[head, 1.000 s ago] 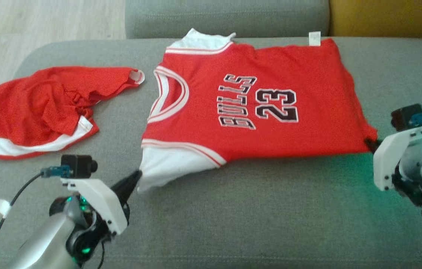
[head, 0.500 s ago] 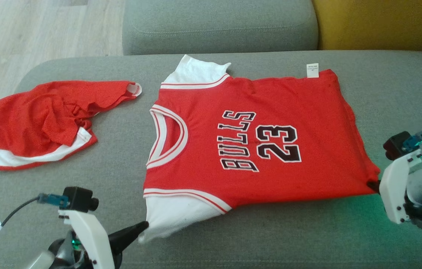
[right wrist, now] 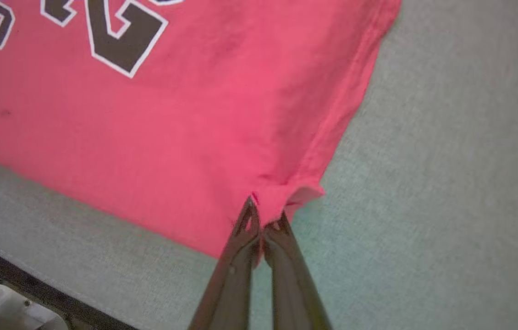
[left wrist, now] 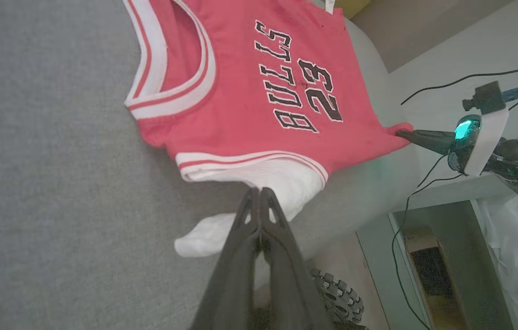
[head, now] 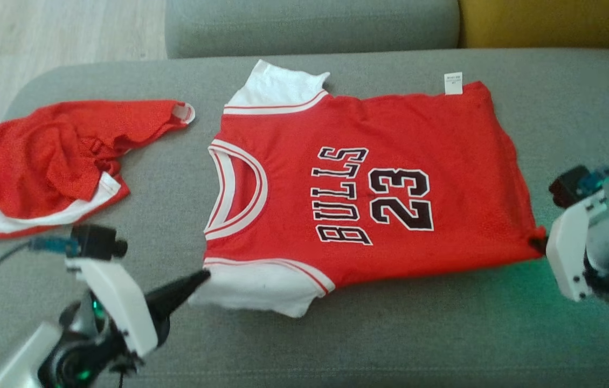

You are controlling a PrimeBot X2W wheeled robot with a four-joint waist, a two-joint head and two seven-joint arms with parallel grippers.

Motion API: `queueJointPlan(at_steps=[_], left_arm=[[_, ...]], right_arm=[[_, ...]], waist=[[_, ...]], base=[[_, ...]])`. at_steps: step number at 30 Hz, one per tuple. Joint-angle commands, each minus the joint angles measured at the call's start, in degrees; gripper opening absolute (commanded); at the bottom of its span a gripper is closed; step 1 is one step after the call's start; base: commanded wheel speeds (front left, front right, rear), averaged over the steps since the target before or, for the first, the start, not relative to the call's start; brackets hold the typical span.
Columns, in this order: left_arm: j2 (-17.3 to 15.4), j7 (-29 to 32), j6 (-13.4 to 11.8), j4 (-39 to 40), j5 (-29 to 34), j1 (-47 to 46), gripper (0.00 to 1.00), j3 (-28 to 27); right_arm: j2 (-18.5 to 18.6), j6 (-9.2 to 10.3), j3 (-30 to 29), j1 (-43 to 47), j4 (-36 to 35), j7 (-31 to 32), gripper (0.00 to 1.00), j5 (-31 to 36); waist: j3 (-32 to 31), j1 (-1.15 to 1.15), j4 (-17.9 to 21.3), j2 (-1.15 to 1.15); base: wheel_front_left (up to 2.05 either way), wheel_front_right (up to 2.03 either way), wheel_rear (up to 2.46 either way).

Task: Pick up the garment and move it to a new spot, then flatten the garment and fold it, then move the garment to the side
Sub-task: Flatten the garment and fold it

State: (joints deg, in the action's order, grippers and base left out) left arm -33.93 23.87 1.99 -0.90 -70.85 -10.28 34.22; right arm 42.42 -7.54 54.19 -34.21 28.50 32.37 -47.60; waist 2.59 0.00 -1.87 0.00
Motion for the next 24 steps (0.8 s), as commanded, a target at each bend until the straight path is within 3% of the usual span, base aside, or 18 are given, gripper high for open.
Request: queueJointPlan(at_steps=[1, 15, 23, 24], left_arm=[[-1.62, 0.13, -0.15, 1.57, -0.09, -5.1, 0.0, -3.48], [3.99, 1.37, -0.43, -6.59, -0.09, -18.91, 0.0, -4.72], [7.37, 0.75, -0.95, -15.35, 0.45, -26.8, 0.0, -5.49], [7.66, 0.66, -0.98, -16.33, 0.72, -27.68, 0.0, -5.44]], right_arm=[[2.27, 0.05, -0.06, -2.66, -0.83, 0.06, 0.0, 0.78], [-0.82, 0.05, 4.55, -13.54, 5.62, -2.18, 0.0, 3.46], [-4.29, 0.05, 6.74, -18.45, 10.35, -5.68, 0.0, 2.86], [-4.78, 0.05, 6.79, -19.03, 10.85, -6.42, 0.09, 2.67]], waist=[[1.11, 0.0, 0.01, 0.0], [8.15, 0.0, 0.44, 0.0], [11.97, 0.0, 1.3, 0.0], [12.5, 0.0, 1.42, 0.0]], base=[[0.0, 0.0, 0.0], [0.0, 0.0, 0.0], [0.0, 0.0, 0.0], [0.0, 0.0, 0.0]])
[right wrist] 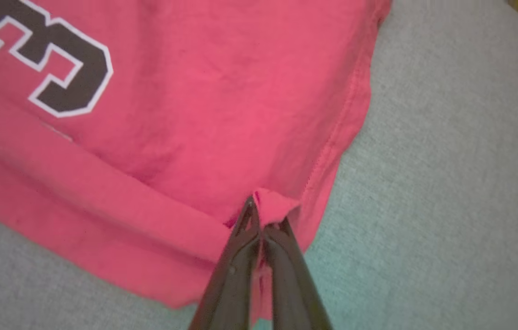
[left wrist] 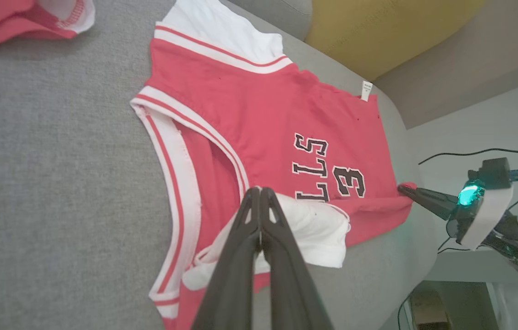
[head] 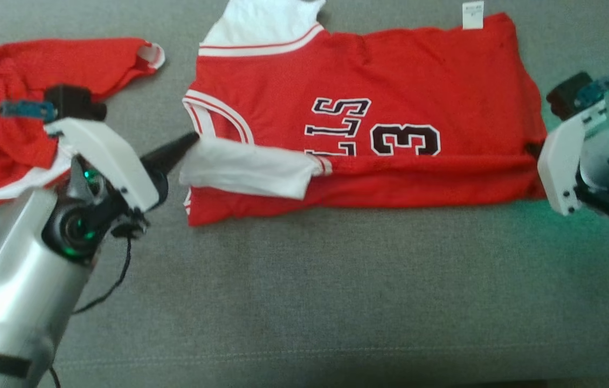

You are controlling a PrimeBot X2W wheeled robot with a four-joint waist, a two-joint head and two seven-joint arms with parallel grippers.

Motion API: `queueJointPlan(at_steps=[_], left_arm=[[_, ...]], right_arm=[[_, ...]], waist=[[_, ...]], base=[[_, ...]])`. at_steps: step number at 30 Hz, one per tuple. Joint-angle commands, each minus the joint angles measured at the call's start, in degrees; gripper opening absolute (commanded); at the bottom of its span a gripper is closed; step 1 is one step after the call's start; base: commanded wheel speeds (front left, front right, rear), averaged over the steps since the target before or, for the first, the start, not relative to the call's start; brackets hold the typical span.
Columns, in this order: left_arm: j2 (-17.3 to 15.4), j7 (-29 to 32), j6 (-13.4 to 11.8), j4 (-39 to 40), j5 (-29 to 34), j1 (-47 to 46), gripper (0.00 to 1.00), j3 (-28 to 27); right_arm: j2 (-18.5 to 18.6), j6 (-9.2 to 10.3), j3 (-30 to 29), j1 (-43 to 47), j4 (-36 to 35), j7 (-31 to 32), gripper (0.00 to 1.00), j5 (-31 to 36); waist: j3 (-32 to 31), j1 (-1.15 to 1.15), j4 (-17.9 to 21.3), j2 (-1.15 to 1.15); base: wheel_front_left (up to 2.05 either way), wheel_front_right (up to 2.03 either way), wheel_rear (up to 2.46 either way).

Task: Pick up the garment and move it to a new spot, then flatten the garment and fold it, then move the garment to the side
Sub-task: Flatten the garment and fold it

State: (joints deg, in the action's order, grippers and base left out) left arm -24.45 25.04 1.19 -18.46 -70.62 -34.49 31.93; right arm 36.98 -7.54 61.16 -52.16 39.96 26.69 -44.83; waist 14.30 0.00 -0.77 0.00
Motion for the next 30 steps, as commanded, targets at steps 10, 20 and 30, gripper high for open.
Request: queueJointPlan(at_steps=[10, 20, 30], left_arm=[[1.7, -7.38, -3.56, -10.05, 3.83, -10.35, 1.0, -4.85], [6.71, -31.13, -1.8, -14.89, 8.92, -9.18, 1.0, -8.36], [12.52, -40.0, -2.06, -5.76, 22.56, 5.07, 1.0, -17.35]], right_arm=[[-4.34, 0.05, -2.61, -4.35, 6.71, -12.18, 1.0, -0.95], [-9.71, 0.05, -13.37, -2.75, 19.15, -36.75, 1.0, 1.65], [-12.78, 0.05, -36.1, 10.15, 9.61, -41.66, 1.0, 9.43]], waist=[[3.26, 0.0, 1.24, 0.0], [0.26, 0.0, 0.37, 0.0], [-5.19, 0.0, 0.16, 0.0]], base=[[0.0, 0.0, 0.0], [0.0, 0.0, 0.0], [0.0, 0.0, 0.0]])
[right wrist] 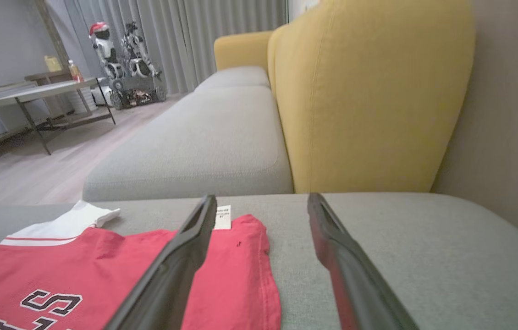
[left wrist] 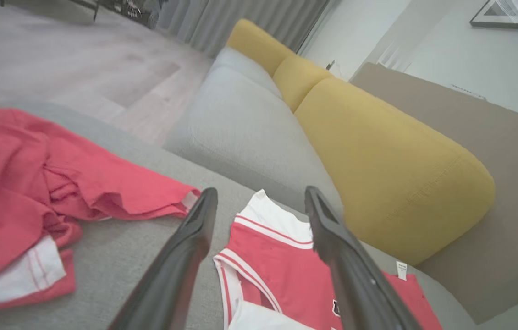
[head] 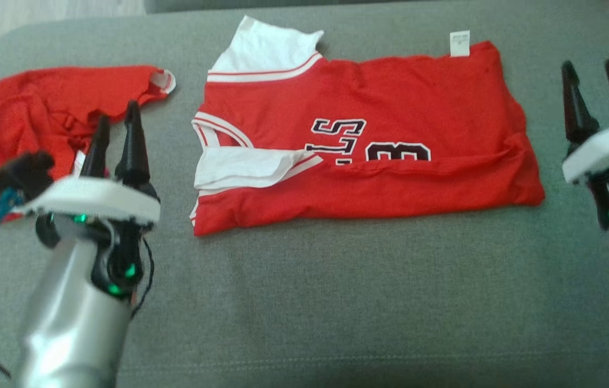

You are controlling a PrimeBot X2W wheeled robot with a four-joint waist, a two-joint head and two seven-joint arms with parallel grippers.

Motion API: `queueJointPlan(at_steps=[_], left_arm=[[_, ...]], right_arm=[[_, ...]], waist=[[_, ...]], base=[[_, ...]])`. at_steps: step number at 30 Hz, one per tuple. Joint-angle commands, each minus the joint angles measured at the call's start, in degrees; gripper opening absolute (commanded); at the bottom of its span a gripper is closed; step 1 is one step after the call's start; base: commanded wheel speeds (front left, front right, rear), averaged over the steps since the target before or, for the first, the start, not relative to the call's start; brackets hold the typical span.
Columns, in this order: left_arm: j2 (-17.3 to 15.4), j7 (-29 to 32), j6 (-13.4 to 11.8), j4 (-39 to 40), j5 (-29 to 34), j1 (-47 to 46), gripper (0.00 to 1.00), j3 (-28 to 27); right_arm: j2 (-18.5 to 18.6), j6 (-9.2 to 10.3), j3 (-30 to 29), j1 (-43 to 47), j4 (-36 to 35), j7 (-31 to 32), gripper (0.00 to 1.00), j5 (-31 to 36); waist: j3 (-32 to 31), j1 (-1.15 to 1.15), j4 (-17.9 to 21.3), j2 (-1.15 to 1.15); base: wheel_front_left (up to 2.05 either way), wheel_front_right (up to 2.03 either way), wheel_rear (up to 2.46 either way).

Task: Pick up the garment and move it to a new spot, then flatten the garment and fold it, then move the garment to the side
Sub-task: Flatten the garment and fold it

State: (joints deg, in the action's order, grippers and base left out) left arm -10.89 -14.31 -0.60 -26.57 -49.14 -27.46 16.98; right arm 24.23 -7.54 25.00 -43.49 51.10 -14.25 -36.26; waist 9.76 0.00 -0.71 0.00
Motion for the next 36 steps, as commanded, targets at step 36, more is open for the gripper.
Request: queueJointPlan(at_steps=[36], left_arm=[[7.97, -0.69, -4.2, -14.05, 27.41, 6.7, 1.0, -6.19]], right_arm=[[-18.4, 0.05, -26.44, 27.39, -27.92, -0.74, 1.0, 27.71]], waist=[[-0.21, 0.0, 6.42, 0.0]], base=[[0.0, 0.0, 0.0]])
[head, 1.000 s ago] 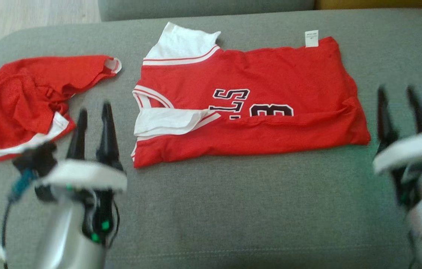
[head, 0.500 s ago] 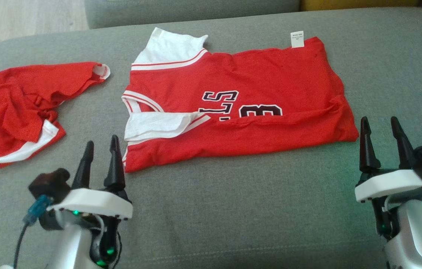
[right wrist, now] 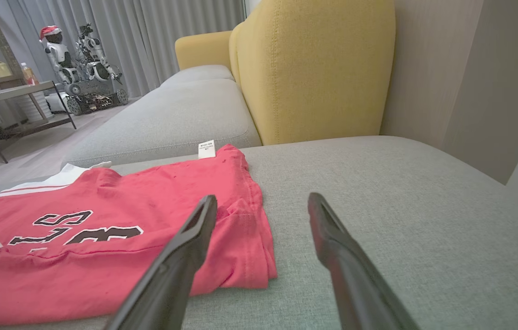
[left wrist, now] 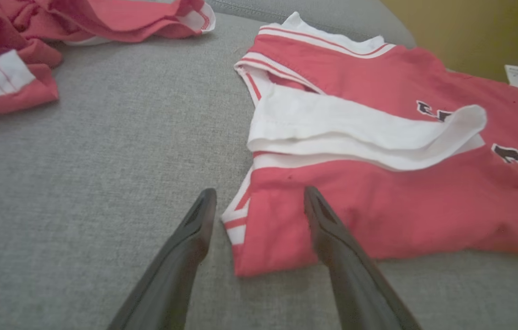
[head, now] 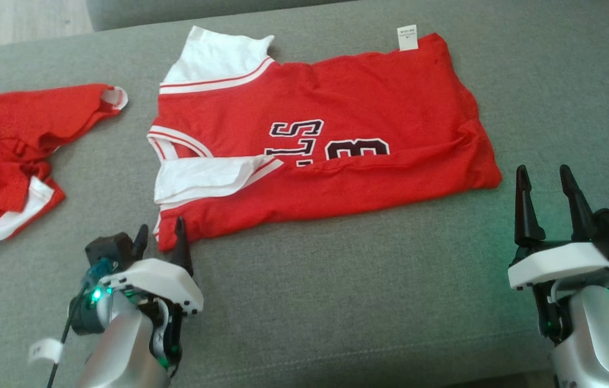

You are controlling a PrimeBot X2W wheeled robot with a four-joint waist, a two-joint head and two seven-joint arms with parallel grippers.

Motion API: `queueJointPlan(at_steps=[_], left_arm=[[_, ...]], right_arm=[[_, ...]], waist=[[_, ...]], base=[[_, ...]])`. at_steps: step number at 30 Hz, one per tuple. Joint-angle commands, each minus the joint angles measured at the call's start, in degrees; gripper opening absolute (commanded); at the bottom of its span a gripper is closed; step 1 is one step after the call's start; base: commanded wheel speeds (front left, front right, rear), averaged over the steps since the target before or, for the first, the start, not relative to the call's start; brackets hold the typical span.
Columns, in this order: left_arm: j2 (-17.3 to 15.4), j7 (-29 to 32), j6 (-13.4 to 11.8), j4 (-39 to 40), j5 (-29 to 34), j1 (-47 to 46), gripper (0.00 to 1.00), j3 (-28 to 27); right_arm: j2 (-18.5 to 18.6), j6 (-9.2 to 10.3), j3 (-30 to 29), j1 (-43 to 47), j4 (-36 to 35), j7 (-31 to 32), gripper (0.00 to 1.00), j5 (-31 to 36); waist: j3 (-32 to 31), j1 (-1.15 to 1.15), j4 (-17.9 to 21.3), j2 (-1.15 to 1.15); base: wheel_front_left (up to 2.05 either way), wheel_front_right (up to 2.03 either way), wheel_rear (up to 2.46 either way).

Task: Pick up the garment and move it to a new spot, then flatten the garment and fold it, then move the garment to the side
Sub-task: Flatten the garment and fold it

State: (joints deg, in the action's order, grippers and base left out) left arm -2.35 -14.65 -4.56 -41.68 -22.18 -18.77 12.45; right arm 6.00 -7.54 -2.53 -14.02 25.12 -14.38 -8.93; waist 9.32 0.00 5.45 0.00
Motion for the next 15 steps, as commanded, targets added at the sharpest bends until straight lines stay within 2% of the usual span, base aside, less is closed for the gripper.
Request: queueJointPlan(at_steps=[1, 10, 11, 12, 15], left_arm=[[-0.63, -0.35, -0.57, -0.32, 0.71, -2.64, 1.0, -1.69], [-1.06, 0.64, -0.14, -11.96, 2.27, -7.47, 1.0, 0.55], [-1.05, 0.83, 0.3, -12.91, 2.31, -7.84, 0.54, 0.89], [-1.02, 0.92, 0.89, -13.69, 2.43, -8.17, 0.0, 1.37], [-0.96, 0.79, 1.85, -14.6, 2.47, -8.75, 0.0, 2.05]], right_arm=[[-0.2, 0.05, 1.13, -2.17, -1.95, -0.62, 1.0, 0.38], [-0.47, 0.05, 1.09, -2.72, -1.97, -0.62, 1.0, 0.51], [-0.47, 0.05, 1.02, -2.7, -1.87, -0.62, 1.0, 0.56], [-0.42, 0.05, 0.91, -2.66, -1.74, -0.62, 1.0, 0.6], [-0.3, 0.05, 0.51, -2.63, -0.97, -0.6, 1.0, 0.66]], waist=[[0.39, 0.0, 0.47, 0.0], [1.01, 0.0, 1.44, 0.0], [0.99, 0.0, 1.4, 0.0], [0.96, 0.0, 1.29, 0.0], [0.79, 0.0, 0.93, 0.0]], base=[[0.0, 0.0, 0.0], [0.0, 0.0, 0.0], [0.0, 0.0, 0.0], [0.0, 0.0, 0.0], [0.0, 0.0, 0.0]])
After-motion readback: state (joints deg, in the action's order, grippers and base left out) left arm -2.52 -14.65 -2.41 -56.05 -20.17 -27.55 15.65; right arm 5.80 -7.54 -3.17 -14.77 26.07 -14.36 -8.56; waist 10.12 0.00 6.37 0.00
